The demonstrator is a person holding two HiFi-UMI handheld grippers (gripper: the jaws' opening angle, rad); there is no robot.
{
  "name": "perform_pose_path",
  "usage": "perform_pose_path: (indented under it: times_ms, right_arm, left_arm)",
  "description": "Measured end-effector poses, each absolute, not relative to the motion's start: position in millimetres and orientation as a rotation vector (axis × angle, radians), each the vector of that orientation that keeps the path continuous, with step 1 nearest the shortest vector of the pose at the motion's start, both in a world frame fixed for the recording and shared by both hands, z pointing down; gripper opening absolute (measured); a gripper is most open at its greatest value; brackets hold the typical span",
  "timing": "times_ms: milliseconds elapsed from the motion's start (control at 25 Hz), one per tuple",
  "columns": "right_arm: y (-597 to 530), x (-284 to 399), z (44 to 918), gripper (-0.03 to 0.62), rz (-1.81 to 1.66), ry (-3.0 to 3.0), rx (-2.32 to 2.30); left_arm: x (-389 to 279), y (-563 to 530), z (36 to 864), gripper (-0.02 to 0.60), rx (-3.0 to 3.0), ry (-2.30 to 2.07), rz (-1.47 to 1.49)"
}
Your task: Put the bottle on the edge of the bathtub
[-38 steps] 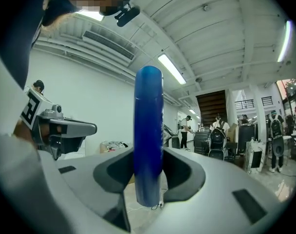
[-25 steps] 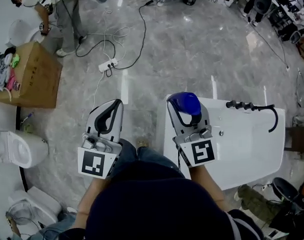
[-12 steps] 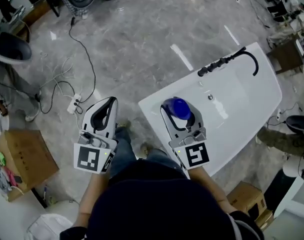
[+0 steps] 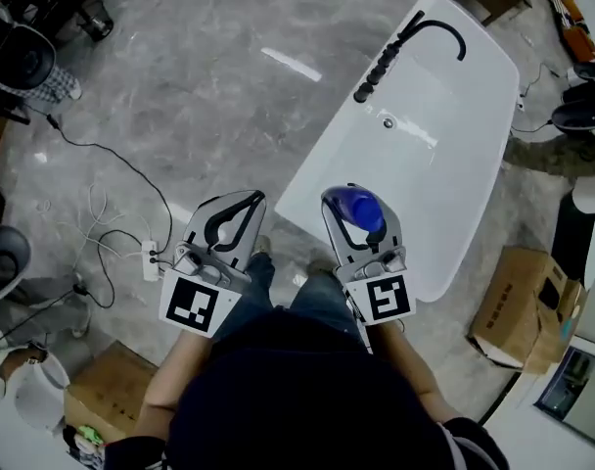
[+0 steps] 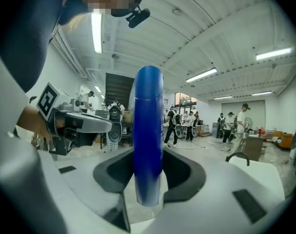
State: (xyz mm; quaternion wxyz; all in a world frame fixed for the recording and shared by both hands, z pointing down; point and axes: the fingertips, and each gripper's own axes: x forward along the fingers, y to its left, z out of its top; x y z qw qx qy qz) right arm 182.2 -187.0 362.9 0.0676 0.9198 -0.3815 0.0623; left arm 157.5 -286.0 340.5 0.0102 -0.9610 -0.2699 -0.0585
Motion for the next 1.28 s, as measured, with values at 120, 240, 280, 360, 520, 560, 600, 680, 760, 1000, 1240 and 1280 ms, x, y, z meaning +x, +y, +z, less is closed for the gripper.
perform_pose_path:
  times_ms: [120,240,280,360,520,560,600,680,760,1000,1240,1280]
  right_arm:
    - [-187.4,185.5,369.8,0.176,0.21,-1.039,2.805]
    - [-185.9,188.5,383.7,0.176,0.264,-0.961,2.828]
    - [-185.1,188.1,390.0,0.176,0.286,-0.943,2.832]
    - [-184.8,186.8,403.0,0.176,0.322,-0.914,2.835]
    - [-188.6,190.0,430.6,0.176,0.365,-0.898,2.831]
    - [-189.5,193.6,438.6,0.176,0.37,-0.904,2.825]
    - [-190.2,196.9,447.4,0.176,0.376,-0.911,2.818]
    - [-189.5,198.5,467.4,0.176,0.419,-0.925,2.806]
    - [-185.3,198.0,488.7,0.176,0.476,-0.939,2.804]
    - [-182.4,204.5,559.2,0.176,0.569,-0.993,2.774]
    - [-193.7,200.5,630.8,0.176,0.682,-1.02,2.736]
    - [-195.8,200.4,640.8,0.176,0.704,-1.015,2.74]
  left_arm:
    - [169.0,-286.2,355.6,0.025,-2.98,-0.98,-0.213]
    - [176.5,-281.7,368.8,0.025,-2.966,-1.086,-0.226]
    - [176.7,-279.6,373.9,0.025,-2.957,-1.117,-0.236]
    - [175.4,-275.7,385.9,0.025,-2.917,-1.175,-0.264]
    - [179.0,-270.5,413.1,0.025,-2.842,-1.247,-0.305]
    - [183.3,-269.5,420.1,0.025,-2.834,-1.25,-0.31]
    - [187.5,-268.6,427.3,0.025,-2.832,-1.25,-0.32]
    - [192.2,-265.7,442.3,0.025,-2.84,-1.247,-0.37]
    - [194.4,-258.7,455.7,0.025,-2.846,-1.249,-0.405]
    - [200.9,-247.9,501.1,0.025,-2.838,-1.247,-0.442]
    - [192.4,-253.1,549.1,0.025,-2.792,-1.245,-0.489]
    - [191.0,-254.7,557.0,0.025,-2.792,-1.242,-0.5]
